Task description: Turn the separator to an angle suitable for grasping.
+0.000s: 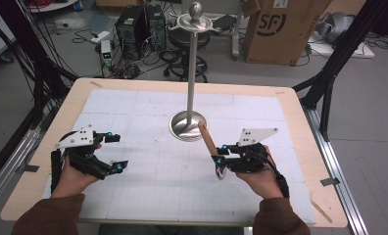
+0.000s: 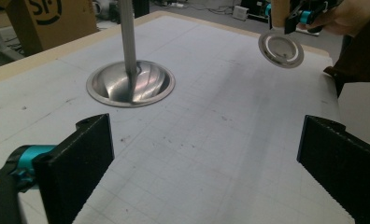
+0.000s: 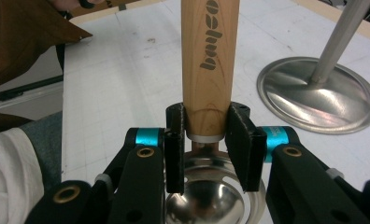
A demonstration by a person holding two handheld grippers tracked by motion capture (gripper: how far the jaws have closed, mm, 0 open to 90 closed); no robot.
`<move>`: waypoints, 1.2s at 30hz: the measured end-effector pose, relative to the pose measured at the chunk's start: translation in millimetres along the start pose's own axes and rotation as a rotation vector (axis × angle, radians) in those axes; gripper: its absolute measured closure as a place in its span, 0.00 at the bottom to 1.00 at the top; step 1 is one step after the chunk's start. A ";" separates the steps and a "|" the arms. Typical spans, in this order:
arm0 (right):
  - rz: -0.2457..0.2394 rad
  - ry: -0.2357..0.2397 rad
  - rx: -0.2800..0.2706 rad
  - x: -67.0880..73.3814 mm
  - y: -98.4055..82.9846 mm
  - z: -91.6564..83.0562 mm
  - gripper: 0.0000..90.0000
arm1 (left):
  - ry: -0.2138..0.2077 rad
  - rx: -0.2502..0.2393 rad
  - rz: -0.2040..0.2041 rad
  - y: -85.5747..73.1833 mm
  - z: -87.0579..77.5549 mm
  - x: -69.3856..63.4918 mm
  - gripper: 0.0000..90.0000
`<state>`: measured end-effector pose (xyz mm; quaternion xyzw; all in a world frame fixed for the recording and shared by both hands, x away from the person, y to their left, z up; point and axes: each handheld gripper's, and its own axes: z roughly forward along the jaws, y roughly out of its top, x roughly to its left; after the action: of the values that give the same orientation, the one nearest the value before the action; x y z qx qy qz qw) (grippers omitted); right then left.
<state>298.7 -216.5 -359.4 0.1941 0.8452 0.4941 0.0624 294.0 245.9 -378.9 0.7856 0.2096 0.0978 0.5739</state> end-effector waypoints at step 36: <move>-0.070 0.125 -0.092 14.2 22.6 30.0 0.77 | -0.117 -0.093 0.033 44.0 27.6 -17.5 0.05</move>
<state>300.6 -176.7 -353.9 0.1304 0.8302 0.5409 0.0355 298.8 203.3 -344.8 0.7658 0.1580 0.0707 0.6194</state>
